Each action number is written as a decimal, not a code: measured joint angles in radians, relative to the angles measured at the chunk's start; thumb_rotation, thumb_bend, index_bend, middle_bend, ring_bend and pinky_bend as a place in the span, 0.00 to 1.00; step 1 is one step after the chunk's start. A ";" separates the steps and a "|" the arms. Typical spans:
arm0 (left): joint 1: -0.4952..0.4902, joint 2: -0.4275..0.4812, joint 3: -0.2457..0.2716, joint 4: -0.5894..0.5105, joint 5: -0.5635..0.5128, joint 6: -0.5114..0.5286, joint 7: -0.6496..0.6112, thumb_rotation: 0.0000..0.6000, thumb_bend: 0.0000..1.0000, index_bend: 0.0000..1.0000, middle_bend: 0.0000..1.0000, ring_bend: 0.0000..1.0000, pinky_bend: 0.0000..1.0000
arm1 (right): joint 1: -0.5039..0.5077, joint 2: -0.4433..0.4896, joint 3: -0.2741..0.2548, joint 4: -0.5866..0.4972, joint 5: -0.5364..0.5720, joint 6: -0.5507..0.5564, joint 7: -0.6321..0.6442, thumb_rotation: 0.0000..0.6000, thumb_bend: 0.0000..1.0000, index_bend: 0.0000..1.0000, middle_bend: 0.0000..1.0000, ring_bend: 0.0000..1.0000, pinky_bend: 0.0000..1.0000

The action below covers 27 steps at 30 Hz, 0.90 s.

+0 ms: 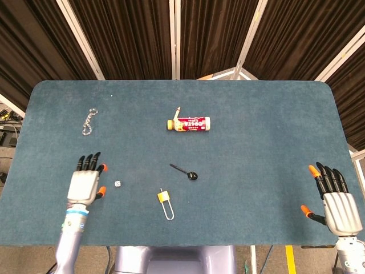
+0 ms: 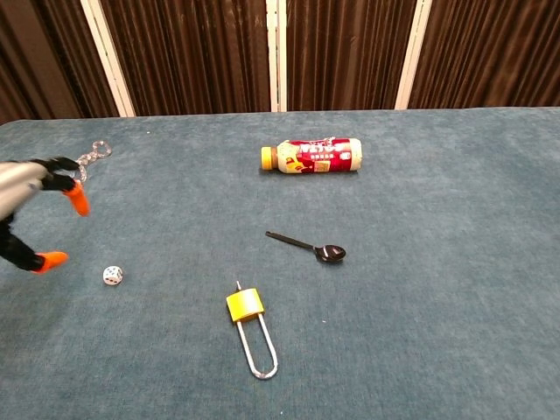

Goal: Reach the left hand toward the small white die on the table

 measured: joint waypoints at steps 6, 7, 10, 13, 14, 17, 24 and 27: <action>-0.038 -0.053 -0.009 0.058 -0.058 -0.012 0.025 1.00 0.32 0.40 0.00 0.00 0.00 | 0.000 0.001 0.000 0.000 0.000 -0.002 0.001 1.00 0.06 0.00 0.00 0.00 0.00; -0.044 -0.060 -0.011 0.067 -0.069 -0.015 0.027 1.00 0.33 0.40 0.00 0.00 0.00 | 0.000 0.001 0.000 0.000 0.000 -0.002 0.001 1.00 0.06 0.00 0.00 0.00 0.00; -0.063 -0.082 -0.011 0.096 -0.102 -0.029 0.030 1.00 0.33 0.41 0.00 0.00 0.00 | 0.000 0.000 0.000 0.001 -0.001 -0.003 0.000 1.00 0.06 0.00 0.00 0.00 0.00; -0.077 -0.098 -0.008 0.121 -0.120 -0.036 0.032 1.00 0.33 0.41 0.00 0.00 0.00 | 0.001 0.000 0.000 0.002 0.000 -0.004 0.001 1.00 0.06 0.00 0.00 0.00 0.00; -0.080 -0.102 -0.007 0.127 -0.127 -0.037 0.032 1.00 0.33 0.41 0.00 0.00 0.00 | 0.001 0.000 0.000 0.002 0.000 -0.005 0.001 1.00 0.06 0.00 0.00 0.00 0.00; -0.091 -0.116 -0.003 0.146 -0.151 -0.042 0.033 1.00 0.33 0.41 0.00 0.00 0.00 | 0.001 0.000 0.000 0.002 -0.001 -0.005 0.002 1.00 0.06 0.00 0.00 0.00 0.00; -0.114 -0.146 0.008 0.196 -0.165 -0.049 0.028 1.00 0.33 0.42 0.00 0.00 0.00 | 0.000 0.001 -0.001 0.002 -0.006 0.000 0.005 1.00 0.06 0.00 0.00 0.00 0.00; -0.121 -0.155 0.012 0.211 -0.169 -0.049 0.028 1.00 0.33 0.43 0.00 0.00 0.00 | 0.000 0.001 -0.001 0.003 -0.006 0.000 0.008 1.00 0.06 0.00 0.00 0.00 0.00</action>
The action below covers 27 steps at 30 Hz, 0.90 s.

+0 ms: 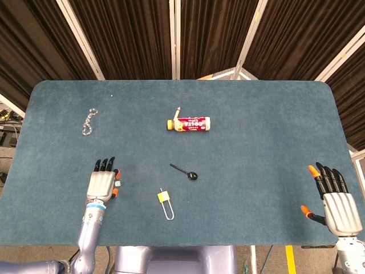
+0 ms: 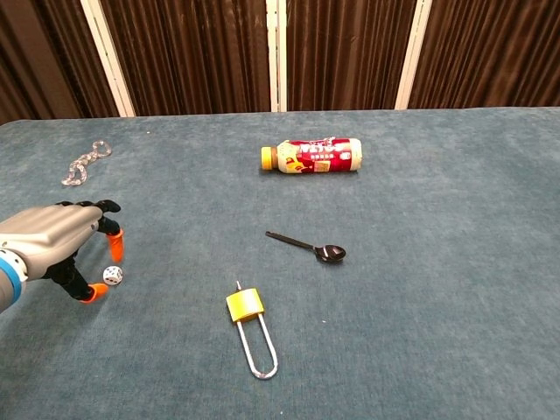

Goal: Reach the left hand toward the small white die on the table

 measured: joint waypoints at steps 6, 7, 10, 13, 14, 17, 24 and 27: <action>-0.013 -0.012 0.002 0.019 -0.022 -0.007 0.002 1.00 0.43 0.45 0.00 0.00 0.00 | -0.001 0.001 0.000 0.000 -0.002 0.002 0.003 1.00 0.06 0.00 0.00 0.00 0.00; -0.015 -0.014 0.002 0.021 -0.025 -0.008 0.000 1.00 0.46 0.46 0.00 0.00 0.00 | -0.001 0.001 0.000 0.000 -0.002 0.002 0.004 1.00 0.06 0.00 0.00 0.00 0.00; -0.016 -0.018 0.005 0.026 -0.017 -0.006 -0.017 1.00 0.51 0.48 0.00 0.00 0.00 | -0.001 0.002 0.001 0.001 -0.002 0.003 0.007 1.00 0.06 0.00 0.00 0.00 0.00; -0.017 -0.017 0.010 0.029 -0.004 -0.002 -0.035 1.00 0.52 0.48 0.00 0.00 0.00 | -0.001 0.002 0.001 0.002 -0.002 0.004 0.007 1.00 0.06 0.00 0.00 0.00 0.00; -0.017 -0.016 0.011 0.028 0.000 0.000 -0.039 1.00 0.52 0.48 0.00 0.00 0.00 | -0.001 0.002 0.001 0.002 -0.002 0.004 0.007 1.00 0.06 0.00 0.00 0.00 0.00; -0.017 -0.008 0.014 0.021 0.015 0.005 -0.052 1.00 0.52 0.48 0.00 0.00 0.00 | -0.001 0.002 0.001 0.001 -0.002 0.003 0.007 1.00 0.06 0.00 0.00 0.00 0.00; -0.018 0.040 -0.002 -0.052 0.063 0.033 -0.086 1.00 0.52 0.46 0.00 0.00 0.00 | -0.002 0.002 0.001 0.000 -0.001 0.004 0.005 1.00 0.06 0.00 0.00 0.00 0.00; -0.022 0.070 -0.015 -0.098 0.098 0.053 -0.090 1.00 0.50 0.45 0.00 0.00 0.00 | -0.001 0.002 0.000 0.000 -0.002 0.002 0.003 1.00 0.06 0.00 0.00 0.00 0.00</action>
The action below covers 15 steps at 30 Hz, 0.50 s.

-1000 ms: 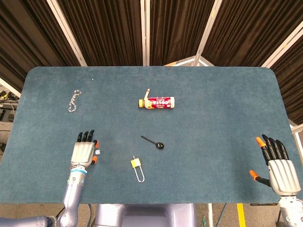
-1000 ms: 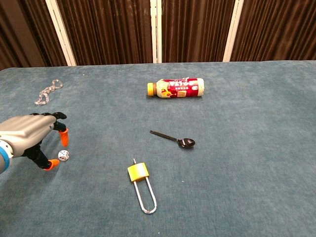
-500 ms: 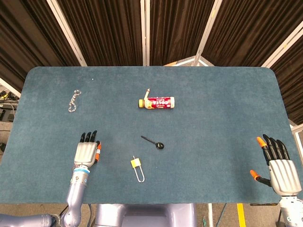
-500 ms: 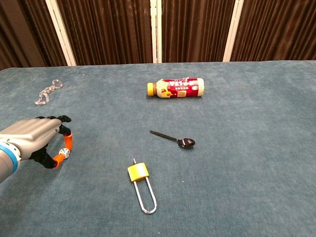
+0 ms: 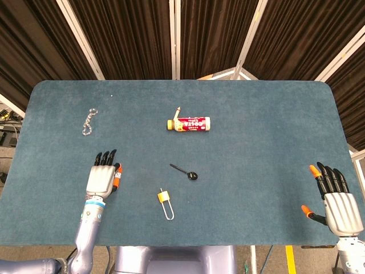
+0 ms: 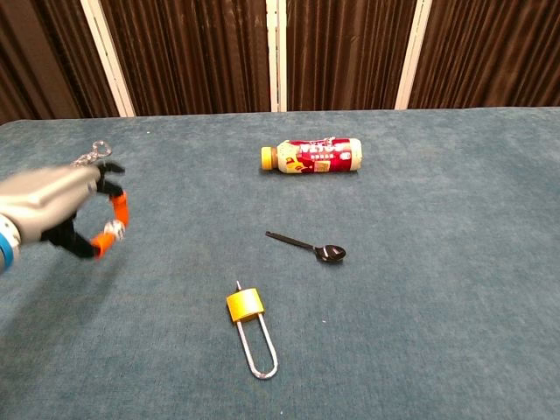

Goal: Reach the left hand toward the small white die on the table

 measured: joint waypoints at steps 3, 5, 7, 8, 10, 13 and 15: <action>-0.009 0.036 -0.019 -0.062 0.051 0.027 0.012 1.00 0.48 0.43 0.00 0.00 0.00 | 0.000 -0.001 -0.002 0.001 0.000 -0.003 -0.003 1.00 0.06 0.00 0.00 0.00 0.00; -0.015 0.062 -0.034 -0.108 0.062 0.041 0.028 1.00 0.48 0.40 0.00 0.00 0.00 | 0.000 -0.002 -0.002 0.001 0.000 -0.004 -0.006 1.00 0.06 0.00 0.00 0.00 0.00; -0.024 0.093 -0.052 -0.158 0.064 0.056 0.048 1.00 0.47 0.33 0.00 0.00 0.00 | 0.000 -0.003 -0.002 0.001 0.000 -0.004 -0.007 1.00 0.06 0.00 0.00 0.00 0.00; -0.027 0.106 -0.059 -0.177 0.065 0.062 0.056 1.00 0.45 0.26 0.00 0.00 0.00 | 0.000 -0.003 -0.002 0.001 0.000 -0.004 -0.008 1.00 0.06 0.00 0.00 0.00 0.00; -0.032 0.131 -0.068 -0.208 0.067 0.078 0.070 1.00 0.42 0.16 0.00 0.00 0.00 | 0.000 -0.004 -0.002 0.002 0.002 -0.005 -0.008 1.00 0.06 0.00 0.00 0.00 0.00; -0.030 0.151 -0.065 -0.229 0.067 0.096 0.077 1.00 0.41 0.10 0.00 0.00 0.00 | 0.000 -0.005 -0.002 0.004 0.002 -0.006 -0.011 1.00 0.06 0.00 0.00 0.00 0.00; -0.025 0.157 -0.054 -0.230 0.071 0.101 0.071 1.00 0.41 0.10 0.00 0.00 0.00 | 0.000 -0.006 -0.003 0.003 0.001 -0.004 -0.013 1.00 0.06 0.00 0.00 0.00 0.00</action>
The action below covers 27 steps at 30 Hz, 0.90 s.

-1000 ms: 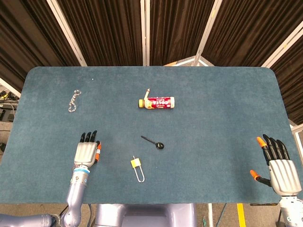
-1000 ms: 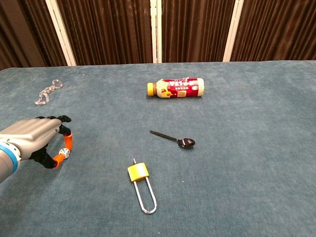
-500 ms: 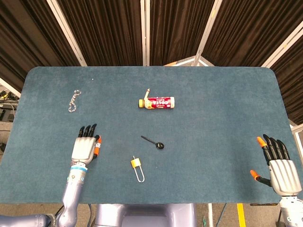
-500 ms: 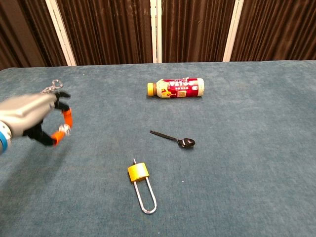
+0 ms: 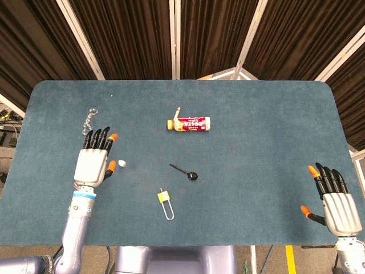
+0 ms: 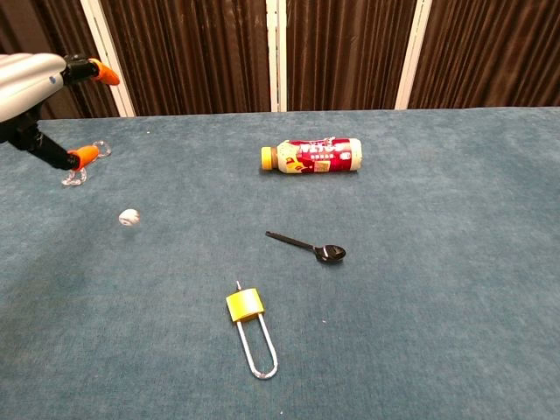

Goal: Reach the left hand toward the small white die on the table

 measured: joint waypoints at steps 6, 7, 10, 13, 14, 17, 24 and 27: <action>0.028 0.019 0.044 0.005 0.051 0.019 -0.047 1.00 0.41 0.09 0.00 0.00 0.00 | 0.000 0.000 0.001 0.001 0.004 -0.002 0.000 1.00 0.06 0.00 0.00 0.00 0.00; 0.035 0.023 0.054 0.006 0.062 0.024 -0.059 1.00 0.41 0.09 0.00 0.00 0.00 | 0.000 0.000 0.001 0.001 0.005 -0.002 -0.001 1.00 0.06 0.00 0.00 0.00 0.00; 0.069 0.041 0.092 0.012 0.097 0.042 -0.109 1.00 0.39 0.07 0.00 0.00 0.00 | 0.000 -0.001 0.000 0.002 0.006 -0.004 -0.005 1.00 0.06 0.00 0.00 0.00 0.00; 0.123 0.071 0.147 0.028 0.145 0.073 -0.178 1.00 0.30 0.02 0.00 0.00 0.00 | 0.000 -0.004 -0.001 0.002 0.005 -0.007 -0.014 1.00 0.06 0.00 0.00 0.00 0.00; 0.143 0.082 0.166 0.035 0.162 0.083 -0.199 1.00 0.27 0.01 0.00 0.00 0.00 | 0.000 -0.006 -0.002 0.002 0.004 -0.007 -0.019 1.00 0.06 0.00 0.00 0.00 0.00; 0.203 0.120 0.222 0.059 0.220 0.126 -0.262 1.00 0.20 0.00 0.00 0.00 0.00 | 0.001 -0.011 -0.002 0.003 0.004 -0.007 -0.027 1.00 0.06 0.00 0.00 0.00 0.00; 0.306 0.187 0.291 0.106 0.317 0.201 -0.375 1.00 0.18 0.00 0.00 0.00 0.00 | 0.003 -0.016 -0.002 0.001 0.003 -0.012 -0.037 1.00 0.06 0.00 0.00 0.00 0.00; 0.335 0.204 0.299 0.113 0.351 0.233 -0.401 1.00 0.18 0.00 0.00 0.00 0.00 | 0.006 -0.019 -0.004 0.001 -0.002 -0.014 -0.042 1.00 0.06 0.00 0.00 0.00 0.00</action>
